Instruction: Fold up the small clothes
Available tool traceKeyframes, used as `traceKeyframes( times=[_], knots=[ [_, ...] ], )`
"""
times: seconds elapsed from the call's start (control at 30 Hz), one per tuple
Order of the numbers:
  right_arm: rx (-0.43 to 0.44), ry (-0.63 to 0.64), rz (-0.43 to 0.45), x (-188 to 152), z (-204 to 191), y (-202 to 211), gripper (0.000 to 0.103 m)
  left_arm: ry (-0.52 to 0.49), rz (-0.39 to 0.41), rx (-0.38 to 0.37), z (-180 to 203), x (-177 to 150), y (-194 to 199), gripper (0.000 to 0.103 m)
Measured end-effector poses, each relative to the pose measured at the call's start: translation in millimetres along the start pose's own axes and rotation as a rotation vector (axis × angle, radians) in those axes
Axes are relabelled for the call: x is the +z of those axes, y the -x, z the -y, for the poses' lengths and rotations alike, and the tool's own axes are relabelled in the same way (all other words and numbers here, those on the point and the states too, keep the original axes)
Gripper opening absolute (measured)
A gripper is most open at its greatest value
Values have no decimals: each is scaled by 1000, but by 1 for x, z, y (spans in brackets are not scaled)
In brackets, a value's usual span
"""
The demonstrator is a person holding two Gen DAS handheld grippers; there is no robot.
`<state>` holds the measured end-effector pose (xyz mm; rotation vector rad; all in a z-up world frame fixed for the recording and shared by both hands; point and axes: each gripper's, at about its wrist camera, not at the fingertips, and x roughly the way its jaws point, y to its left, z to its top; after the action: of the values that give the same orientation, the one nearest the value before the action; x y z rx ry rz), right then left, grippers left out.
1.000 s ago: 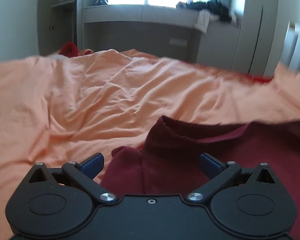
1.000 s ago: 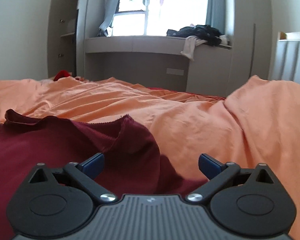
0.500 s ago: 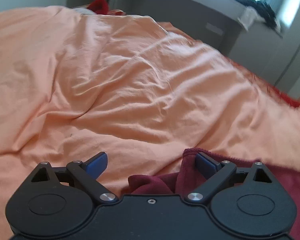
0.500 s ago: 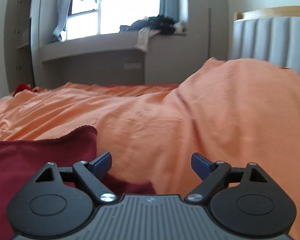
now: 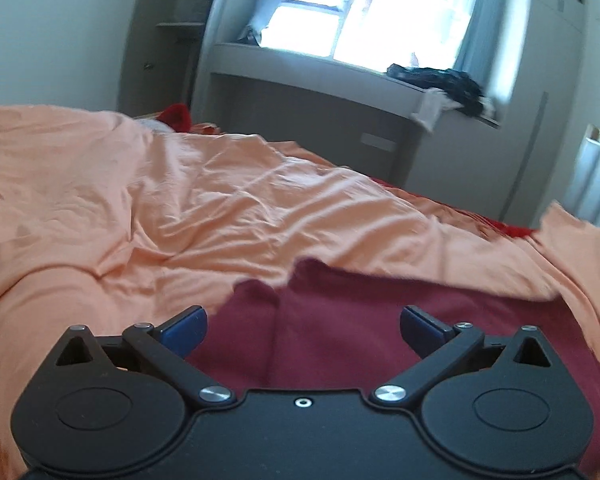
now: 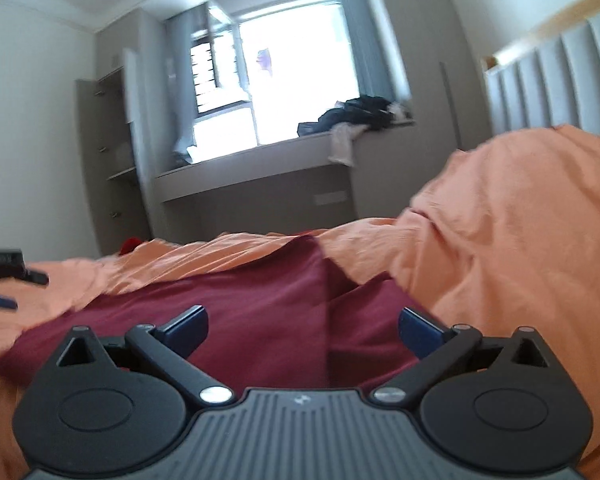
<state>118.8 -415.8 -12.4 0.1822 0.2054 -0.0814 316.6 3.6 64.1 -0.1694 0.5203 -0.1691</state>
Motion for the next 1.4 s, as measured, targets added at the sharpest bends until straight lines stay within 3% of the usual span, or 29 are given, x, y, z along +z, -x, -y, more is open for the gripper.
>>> traceKeyframes(
  times=[0.13,0.3,0.47,0.63,0.9,1.07,1.23,1.33,1.4],
  knots=[
    [-17,8,-21,-6,-7,-3,103,-36,8,-10,8,-36,39,102],
    [-4,3,0,-9,-10,-1,103,-60,-13,-120,19,-74,67,102],
    [-38,34,6,-14,-9,3,103,-5,-56,-138,21,-94,68,102],
    [-33,23,-7,-15,-6,1,103,-15,-65,-114,22,-105,63,102],
    [-66,133,18,9,-8,-22,102,11,-75,-180,28,-112,63,102],
    [-16,130,1,27,-4,-51,93,2,-110,-186,35,-115,52,102],
    [1,80,-54,19,3,-64,89,5,-103,-164,34,-111,47,102],
    [-11,99,-74,13,1,-68,79,27,-110,-159,32,-109,41,102],
    [-8,106,-87,10,-1,-70,66,45,-130,-161,31,-109,36,102]
  ],
)
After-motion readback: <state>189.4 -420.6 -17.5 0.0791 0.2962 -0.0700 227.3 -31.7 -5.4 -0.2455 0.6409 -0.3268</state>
